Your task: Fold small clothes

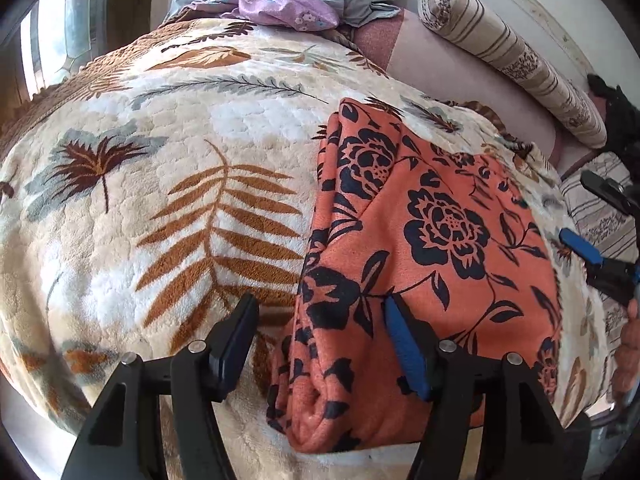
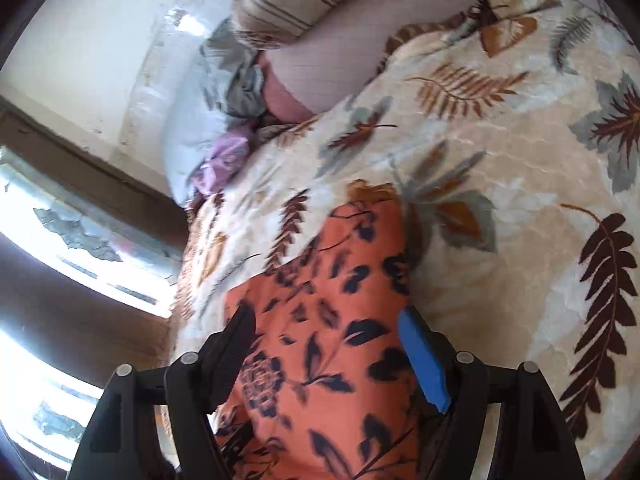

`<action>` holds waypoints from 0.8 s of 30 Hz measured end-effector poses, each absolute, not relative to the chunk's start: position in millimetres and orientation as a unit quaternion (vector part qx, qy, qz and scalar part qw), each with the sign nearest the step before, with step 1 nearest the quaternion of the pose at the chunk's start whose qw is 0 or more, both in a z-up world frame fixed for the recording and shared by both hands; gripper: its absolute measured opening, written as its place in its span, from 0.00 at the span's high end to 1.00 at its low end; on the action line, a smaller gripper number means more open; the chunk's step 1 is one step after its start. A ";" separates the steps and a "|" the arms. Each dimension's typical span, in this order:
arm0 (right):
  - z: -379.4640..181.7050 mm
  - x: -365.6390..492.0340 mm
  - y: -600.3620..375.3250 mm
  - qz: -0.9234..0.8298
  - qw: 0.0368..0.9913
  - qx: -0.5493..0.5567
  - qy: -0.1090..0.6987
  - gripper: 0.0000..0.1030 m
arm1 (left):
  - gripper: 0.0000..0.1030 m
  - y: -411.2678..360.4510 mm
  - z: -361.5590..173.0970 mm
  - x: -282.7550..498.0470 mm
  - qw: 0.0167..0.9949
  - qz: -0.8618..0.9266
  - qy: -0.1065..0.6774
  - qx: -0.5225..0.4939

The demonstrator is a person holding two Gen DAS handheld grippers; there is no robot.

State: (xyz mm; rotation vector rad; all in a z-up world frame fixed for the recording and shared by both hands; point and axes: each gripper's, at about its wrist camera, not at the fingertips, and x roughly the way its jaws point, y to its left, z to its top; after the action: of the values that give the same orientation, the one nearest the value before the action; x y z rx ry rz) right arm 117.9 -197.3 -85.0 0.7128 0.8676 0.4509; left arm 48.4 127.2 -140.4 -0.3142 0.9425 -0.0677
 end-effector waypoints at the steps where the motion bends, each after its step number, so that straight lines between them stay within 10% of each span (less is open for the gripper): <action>1: -82.3 111.1 -187.1 0.237 0.817 0.330 0.409 0.25 | 0.36 132.0 -135.4 41.9 0.880 -0.036 0.443 -0.170; 20: -138.0 109.2 -131.9 0.296 0.780 0.299 0.463 0.16 | 0.24 156.9 -124.4 118.3 0.843 -0.138 0.446 -0.266; 24: -140.0 109.1 -136.9 0.305 0.772 0.308 0.464 0.16 | 0.44 169.1 -166.5 135.6 0.804 -0.129 0.493 -0.307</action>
State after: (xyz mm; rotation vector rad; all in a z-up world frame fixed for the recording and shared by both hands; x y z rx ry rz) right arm 109.1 -136.9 -140.0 0.6681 1.0066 0.6608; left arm 135.6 169.1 -166.5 -0.6577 1.0557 -0.2760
